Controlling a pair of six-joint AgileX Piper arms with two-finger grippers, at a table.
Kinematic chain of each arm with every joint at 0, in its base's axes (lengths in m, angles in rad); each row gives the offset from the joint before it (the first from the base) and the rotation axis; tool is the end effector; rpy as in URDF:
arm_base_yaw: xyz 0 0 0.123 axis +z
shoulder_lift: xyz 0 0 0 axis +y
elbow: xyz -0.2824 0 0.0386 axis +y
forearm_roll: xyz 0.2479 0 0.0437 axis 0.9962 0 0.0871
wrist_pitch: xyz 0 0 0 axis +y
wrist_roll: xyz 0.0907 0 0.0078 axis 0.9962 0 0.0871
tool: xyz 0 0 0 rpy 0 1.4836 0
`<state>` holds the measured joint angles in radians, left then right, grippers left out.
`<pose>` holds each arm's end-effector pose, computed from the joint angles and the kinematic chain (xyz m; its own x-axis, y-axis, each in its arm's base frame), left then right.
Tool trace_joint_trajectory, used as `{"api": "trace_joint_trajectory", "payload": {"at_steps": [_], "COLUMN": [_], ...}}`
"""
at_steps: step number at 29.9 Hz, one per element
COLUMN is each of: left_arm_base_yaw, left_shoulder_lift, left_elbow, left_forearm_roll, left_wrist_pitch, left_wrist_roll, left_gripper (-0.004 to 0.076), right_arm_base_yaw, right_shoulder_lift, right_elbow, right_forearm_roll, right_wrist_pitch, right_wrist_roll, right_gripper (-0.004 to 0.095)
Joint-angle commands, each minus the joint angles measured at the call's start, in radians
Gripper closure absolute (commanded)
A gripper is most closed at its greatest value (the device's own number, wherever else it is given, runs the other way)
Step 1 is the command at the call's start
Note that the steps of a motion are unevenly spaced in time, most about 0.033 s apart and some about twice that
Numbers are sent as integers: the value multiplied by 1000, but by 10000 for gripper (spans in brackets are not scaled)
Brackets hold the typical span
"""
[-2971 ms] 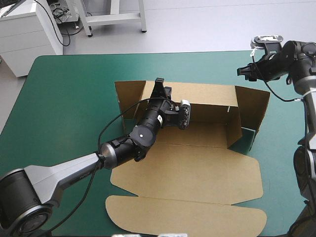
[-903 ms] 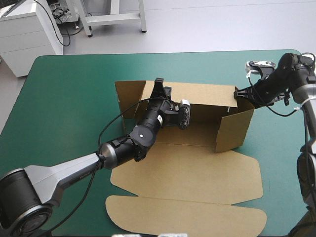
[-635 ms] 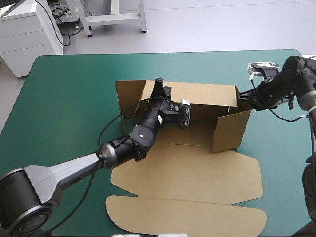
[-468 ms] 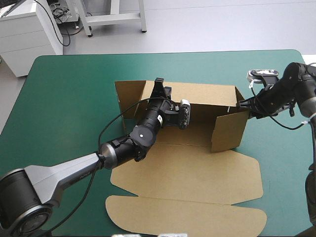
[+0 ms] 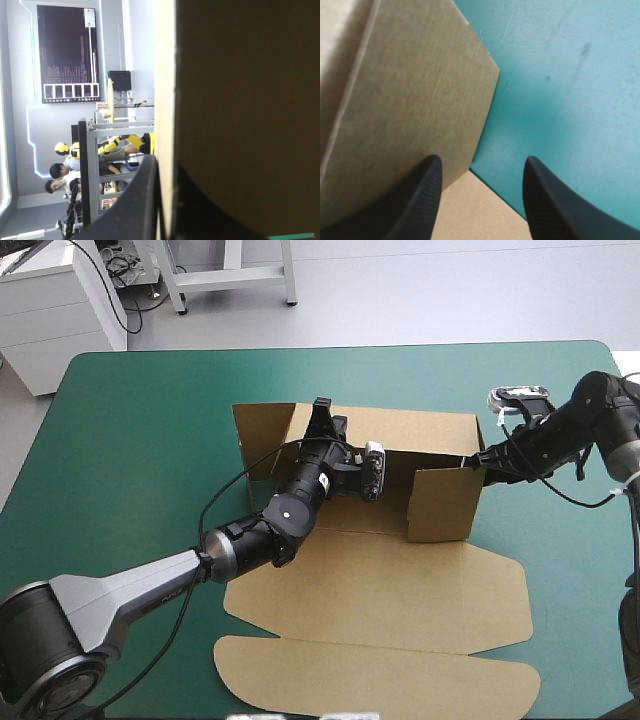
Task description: Fold the box
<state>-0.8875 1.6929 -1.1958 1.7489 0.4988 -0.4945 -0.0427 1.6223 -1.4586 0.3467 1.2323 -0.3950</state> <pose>0.2782 -0.2736 0.2941 0.3283 0.9349 -0.1350 0.3022 0.0315 0.9527 0.3296 0.0151 0.3229 -0.9103 -0.2191 -0.3513 -0.3079 0.9255 0.2206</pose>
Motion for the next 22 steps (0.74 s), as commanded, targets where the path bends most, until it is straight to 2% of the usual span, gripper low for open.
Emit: {"api": "trace_joint_trajectory", "payload": {"at_steps": [1, 11, 16, 22], "left_arm_base_yaw": [-4, -4, -4, -4], "left_shoulder_lift": [-37, -37, -37, -37], "left_elbow": [-18, -19, -19, -19], "left_forearm_roll": [28, 28, 28, 28], "left_wrist_pitch": [26, 33, 38, 47], "left_wrist_roll": [-17, -17, -17, -17], "left_gripper": [731, 731, 731, 731], "right_arm_base_yaw": [-6, -6, -6, -6], "right_shoulder_lift": [-47, -91, -123, -176], "right_elbow": [-24, -24, -13, 73], "right_forearm_roll": [35, 35, 35, 56], "right_wrist_pitch": [22, 22, 22, 22], "right_wrist_roll": [-19, -17, 38, -17], "right_gripper": [425, 425, 425, 425]}}
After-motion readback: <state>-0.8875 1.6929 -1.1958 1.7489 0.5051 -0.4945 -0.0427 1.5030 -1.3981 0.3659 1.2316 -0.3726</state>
